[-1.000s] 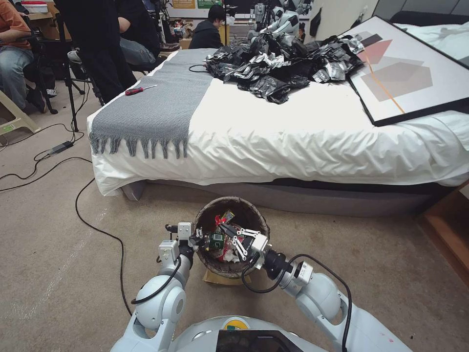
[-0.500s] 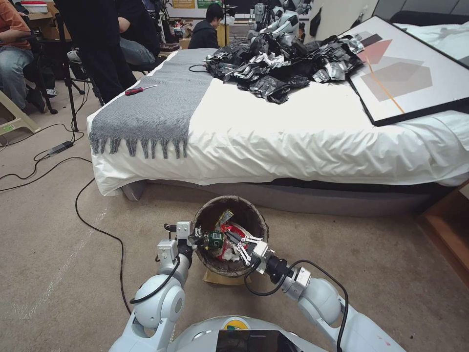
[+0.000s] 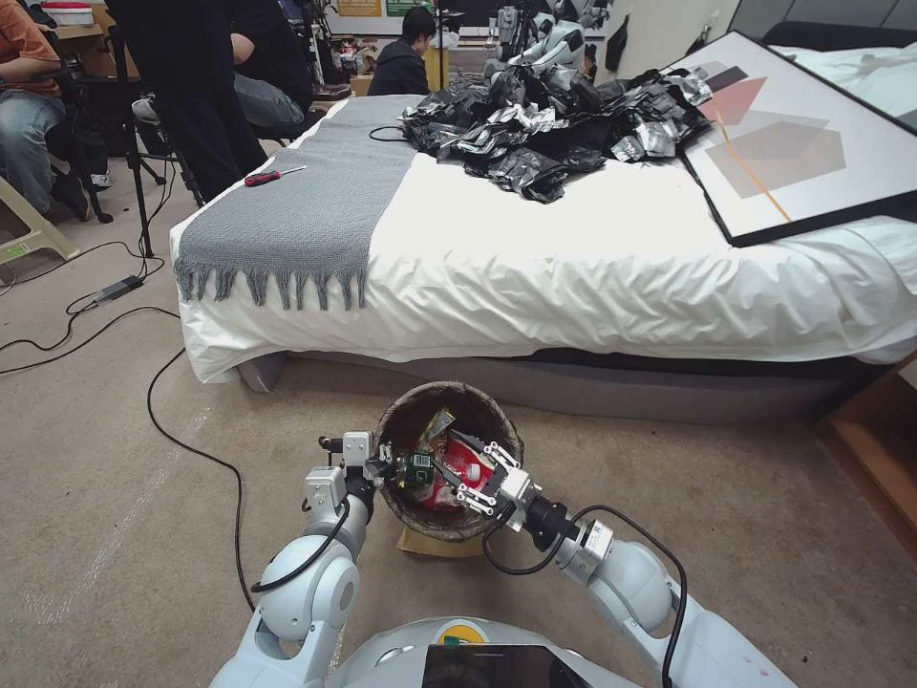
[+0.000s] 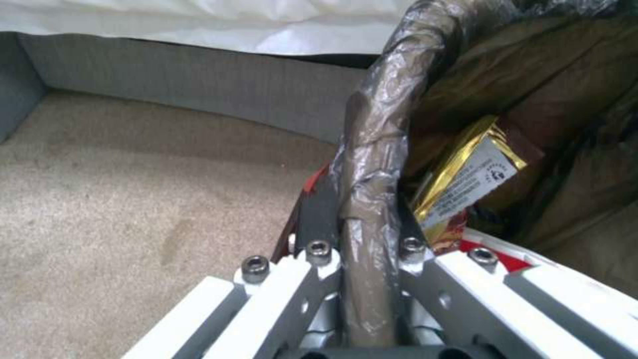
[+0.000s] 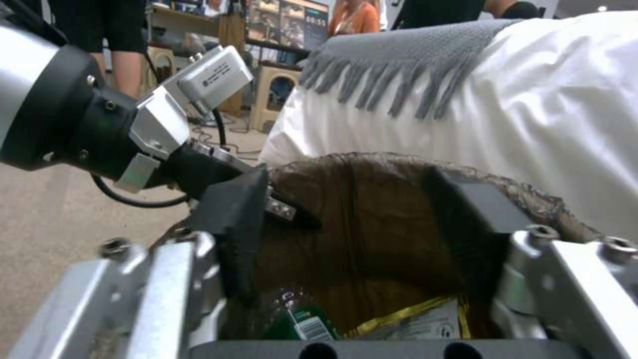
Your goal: Pick up the trash bin, then pick up the garbage from the floor and place it into the trash bin.
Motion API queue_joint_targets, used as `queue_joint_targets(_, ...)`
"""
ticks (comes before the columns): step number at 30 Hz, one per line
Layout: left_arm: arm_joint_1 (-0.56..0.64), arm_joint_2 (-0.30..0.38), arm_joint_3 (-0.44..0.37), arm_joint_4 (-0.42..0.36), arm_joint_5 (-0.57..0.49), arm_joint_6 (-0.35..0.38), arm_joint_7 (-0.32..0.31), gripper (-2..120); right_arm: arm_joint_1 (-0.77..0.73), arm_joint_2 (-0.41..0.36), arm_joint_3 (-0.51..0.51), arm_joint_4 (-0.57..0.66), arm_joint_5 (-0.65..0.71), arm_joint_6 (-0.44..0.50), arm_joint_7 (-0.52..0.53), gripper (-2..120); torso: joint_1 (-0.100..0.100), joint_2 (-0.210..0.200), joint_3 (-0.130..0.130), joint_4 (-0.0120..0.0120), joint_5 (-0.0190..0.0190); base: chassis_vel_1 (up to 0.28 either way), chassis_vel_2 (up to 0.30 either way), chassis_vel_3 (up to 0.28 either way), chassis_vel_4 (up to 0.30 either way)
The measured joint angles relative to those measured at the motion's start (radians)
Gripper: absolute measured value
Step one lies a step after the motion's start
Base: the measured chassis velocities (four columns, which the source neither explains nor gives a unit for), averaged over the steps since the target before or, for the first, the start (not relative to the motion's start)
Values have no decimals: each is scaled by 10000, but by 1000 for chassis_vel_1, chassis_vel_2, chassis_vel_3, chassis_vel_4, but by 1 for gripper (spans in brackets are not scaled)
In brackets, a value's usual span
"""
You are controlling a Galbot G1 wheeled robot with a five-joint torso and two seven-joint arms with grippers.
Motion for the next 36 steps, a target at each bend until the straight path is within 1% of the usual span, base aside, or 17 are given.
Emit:
queue_joint_targets(2,6,5,0,-2,-3,12,-2,0,-12,6,25,49,7,3,-2,71,0,0,0,0,0,0,0,0,0)
queue_joint_targets(4,10,7,0,-4,-3,14,-3,0,-14,5,36,66,8,3,-2,74,0,0,0,0,0,0,0,0,0)
queue_joint_targets(7,27,17,1,-32,-3,22,-6,0,-34,-18,129,312,27,5,7,91,0,0,0,0,0,0,0,0,0)
queue_joint_targets(8,27,17,1,-32,-3,22,-6,0,-34,-18,129,312,27,5,7,91,0,0,0,0,0,0,0,0,0)
queue_joint_targets(10,38,27,-1,-47,0,23,-8,0,9,9,310,720,36,8,102,98,0,0,0,0,1,0,0,0,0)
queue_joint_targets(15,65,37,-6,-71,9,24,-10,0,212,270,967,1772,198,-63,593,100,0,0,0,1,-1,0,0,0,0)
queue_joint_targets(16,65,37,-6,-71,9,24,-10,0,212,270,967,1772,198,-63,593,100,0,0,0,1,-1,0,0,0,0)
queue_joint_targets(19,86,53,-56,-84,12,23,-6,0,75,1022,1981,2432,-141,-521,1618,100,0,0,0,5,0,0,0,0,0)
queue_joint_targets(20,86,53,-56,-84,12,23,-6,0,75,1022,1981,2432,-141,-521,1618,100,0,0,0,5,0,0,0,0,0)
queue_joint_targets(22,93,60,-108,-96,5,13,-1,0,-470,1768,2933,2728,-924,-1458,2936,100,0,0,0,0,-3,0,0,0,0)
queue_joint_targets(23,89,67,-124,-96,-15,1,0,0,-697,2060,3180,2747,-1162,-1840,3639,100,0,0,0,-2,-1,0,0,0,0)
queue_joint_targets(24,89,67,-124,-96,-15,1,0,0,-697,2060,3180,2747,-1162,-1840,3639,100,0,0,0,-2,-1,0,0,0,0)
queue_joint_targets(26,52,92,-163,-97,-58,-23,1,0,-1304,2578,3635,2649,-1266,-2447,4762,100,0,0,0,-5,-1,0,0,0,0)
queue_joint_targets(30,29,103,-197,-97,-82,-31,-3,0,-1824,2934,3992,2237,-1327,-2372,5103,100,0,0,0,-2,2,0,0,0,0)
queue_joint_targets(33,35,126,-255,-132,-87,-54,-4,0,-2393,3305,4324,1647,-1309,-1935,5028,100,0,0,-1,-1,0,0,0,0,0)
queue_joint_targets(34,35,126,-255,-132,-87,-54,-4,0,-2393,3305,4324,1647,-1309,-1935,5028,100,0,0,-1,-1,0,0,0,0,0)
queue_joint_targets(36,38,135,-266,-165,-96,-58,-6,0,-2520,3497,4343,1194,-1327,-1522,4961,100,0,0,-1,0,-1,0,0,0,0)
